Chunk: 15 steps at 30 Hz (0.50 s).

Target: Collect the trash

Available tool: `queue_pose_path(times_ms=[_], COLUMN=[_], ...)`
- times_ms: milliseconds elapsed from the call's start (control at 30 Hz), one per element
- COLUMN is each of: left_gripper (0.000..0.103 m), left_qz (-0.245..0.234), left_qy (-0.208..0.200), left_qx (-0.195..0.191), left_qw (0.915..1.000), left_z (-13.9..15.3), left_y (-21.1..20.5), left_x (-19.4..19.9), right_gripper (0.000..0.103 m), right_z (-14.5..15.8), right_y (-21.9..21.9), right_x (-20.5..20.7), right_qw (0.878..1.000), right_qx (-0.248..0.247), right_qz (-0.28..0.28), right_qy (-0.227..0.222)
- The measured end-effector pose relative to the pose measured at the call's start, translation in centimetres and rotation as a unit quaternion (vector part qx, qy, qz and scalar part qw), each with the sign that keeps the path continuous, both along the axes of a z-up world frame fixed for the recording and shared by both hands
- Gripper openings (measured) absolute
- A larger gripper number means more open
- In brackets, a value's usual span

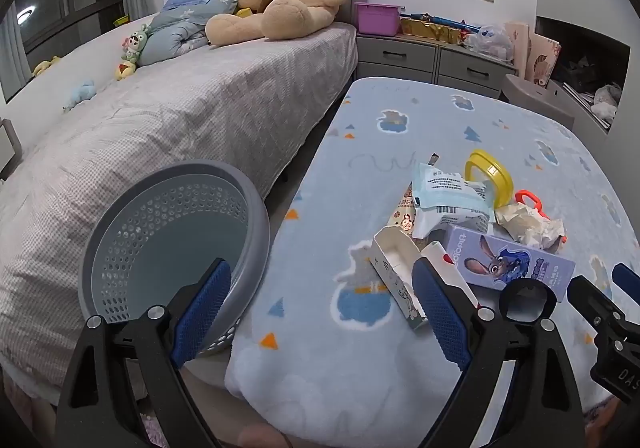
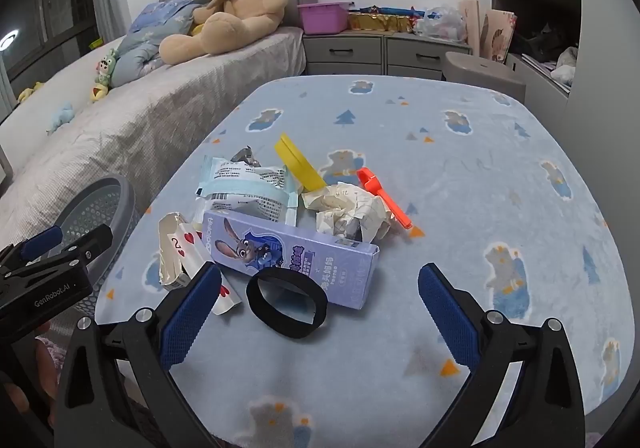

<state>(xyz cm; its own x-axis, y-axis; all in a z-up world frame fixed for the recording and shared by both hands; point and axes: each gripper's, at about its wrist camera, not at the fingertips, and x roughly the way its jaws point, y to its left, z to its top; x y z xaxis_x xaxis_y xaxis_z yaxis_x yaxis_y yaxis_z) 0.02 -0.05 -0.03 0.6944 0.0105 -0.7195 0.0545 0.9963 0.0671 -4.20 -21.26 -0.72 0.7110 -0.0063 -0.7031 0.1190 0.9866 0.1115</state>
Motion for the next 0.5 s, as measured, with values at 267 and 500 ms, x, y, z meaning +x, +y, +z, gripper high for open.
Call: queue_pose_path(times_ms=[267, 500], left_gripper=[0.088, 0.088], left_qz=[0.0, 0.0], left_qy=[-0.001, -0.003], left_qx=[0.001, 0.001], left_qw=[1.0, 1.0], left_z=[0.01, 0.0], left_y=[-0.01, -0.01], left_x=[-0.02, -0.02], right_gripper=[0.097, 0.097], right_z=[-0.05, 0.03], right_y=[-0.09, -0.17], right_x=[0.04, -0.09], right_qw=[1.0, 1.0], right_qx=[-0.002, -0.002], right_qz=[0.001, 0.0], right_qy=[0.002, -0.001])
